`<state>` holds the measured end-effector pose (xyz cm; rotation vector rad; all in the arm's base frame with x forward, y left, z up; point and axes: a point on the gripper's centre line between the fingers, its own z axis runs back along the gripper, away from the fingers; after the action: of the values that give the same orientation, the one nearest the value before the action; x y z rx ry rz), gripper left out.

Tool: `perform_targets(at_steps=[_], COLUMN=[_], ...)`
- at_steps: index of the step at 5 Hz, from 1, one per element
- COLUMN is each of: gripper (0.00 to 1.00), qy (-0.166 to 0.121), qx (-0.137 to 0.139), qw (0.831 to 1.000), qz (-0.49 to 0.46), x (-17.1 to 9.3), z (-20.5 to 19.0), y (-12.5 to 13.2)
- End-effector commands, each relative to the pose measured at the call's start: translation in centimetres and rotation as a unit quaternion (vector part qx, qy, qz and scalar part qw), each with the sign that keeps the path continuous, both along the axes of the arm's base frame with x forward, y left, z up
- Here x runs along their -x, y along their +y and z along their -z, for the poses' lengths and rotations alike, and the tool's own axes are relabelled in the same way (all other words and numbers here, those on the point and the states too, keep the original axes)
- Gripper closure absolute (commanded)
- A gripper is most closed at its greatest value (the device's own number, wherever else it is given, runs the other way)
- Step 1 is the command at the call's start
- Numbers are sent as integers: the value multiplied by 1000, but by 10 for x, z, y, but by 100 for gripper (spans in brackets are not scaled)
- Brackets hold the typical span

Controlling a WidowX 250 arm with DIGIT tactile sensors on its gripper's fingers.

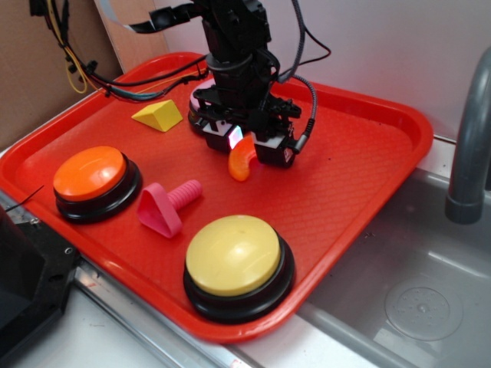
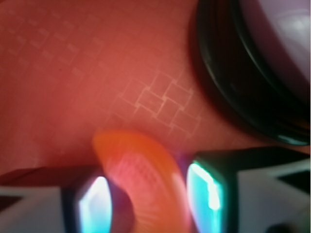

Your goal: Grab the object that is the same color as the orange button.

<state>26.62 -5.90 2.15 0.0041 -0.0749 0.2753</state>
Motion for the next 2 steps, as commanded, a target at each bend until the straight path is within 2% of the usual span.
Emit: perform_targets(at_steps=[1,2], gripper=[100,100], qy=[-12,-7], qx=[-12,2], qw=[1000,1000], qz=[-6,-5], x=[8,11], z=[-5,-17], y=[3,4])
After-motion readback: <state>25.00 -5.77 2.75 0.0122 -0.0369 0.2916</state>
